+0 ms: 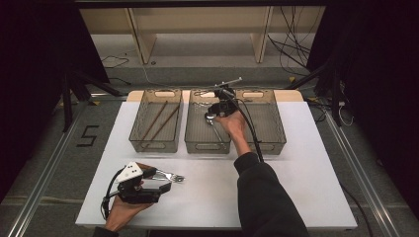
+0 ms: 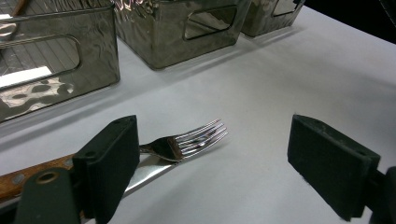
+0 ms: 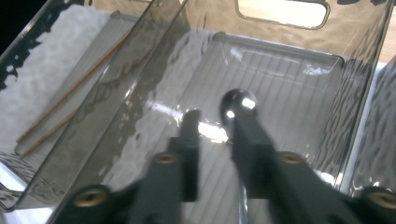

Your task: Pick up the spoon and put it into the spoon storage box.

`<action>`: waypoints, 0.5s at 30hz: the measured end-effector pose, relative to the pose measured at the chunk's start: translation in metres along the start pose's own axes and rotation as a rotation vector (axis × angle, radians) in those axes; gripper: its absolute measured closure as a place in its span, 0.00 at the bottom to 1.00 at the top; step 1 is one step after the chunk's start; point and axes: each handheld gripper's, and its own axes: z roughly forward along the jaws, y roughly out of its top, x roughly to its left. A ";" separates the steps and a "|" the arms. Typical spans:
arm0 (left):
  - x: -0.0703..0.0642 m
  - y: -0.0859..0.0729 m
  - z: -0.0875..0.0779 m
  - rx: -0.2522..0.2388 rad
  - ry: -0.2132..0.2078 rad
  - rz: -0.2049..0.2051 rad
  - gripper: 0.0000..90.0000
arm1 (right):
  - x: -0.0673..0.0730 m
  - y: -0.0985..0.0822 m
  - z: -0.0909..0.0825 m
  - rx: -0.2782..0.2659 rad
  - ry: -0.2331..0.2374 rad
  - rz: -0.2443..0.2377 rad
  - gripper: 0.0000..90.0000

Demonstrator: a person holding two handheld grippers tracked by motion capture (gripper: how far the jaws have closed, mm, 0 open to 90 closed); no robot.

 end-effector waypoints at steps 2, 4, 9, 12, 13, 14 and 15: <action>0.000 0.000 0.000 0.000 0.000 -0.003 0.18 | -0.001 0.001 -0.003 -0.010 0.018 0.002 0.71; 0.000 0.000 0.000 0.002 0.001 0.000 0.18 | 0.000 0.001 -0.007 -0.011 0.030 0.001 0.68; 0.000 0.000 0.001 0.002 0.002 -0.001 0.18 | 0.000 0.002 -0.016 -0.023 0.046 -0.019 0.61; 0.000 0.000 0.000 0.006 0.002 0.003 0.18 | 0.002 0.001 -0.022 -0.030 0.050 -0.039 0.56; 0.000 0.000 0.001 0.001 0.003 -0.002 0.18 | 0.003 0.001 -0.025 -0.033 0.053 -0.046 0.55; 0.000 0.000 0.000 0.008 0.003 0.004 0.18 | 0.004 0.001 -0.027 -0.037 0.055 -0.051 0.52; 0.000 0.000 0.000 0.004 0.004 0.002 0.18 | 0.006 0.000 -0.031 -0.043 0.056 -0.059 0.50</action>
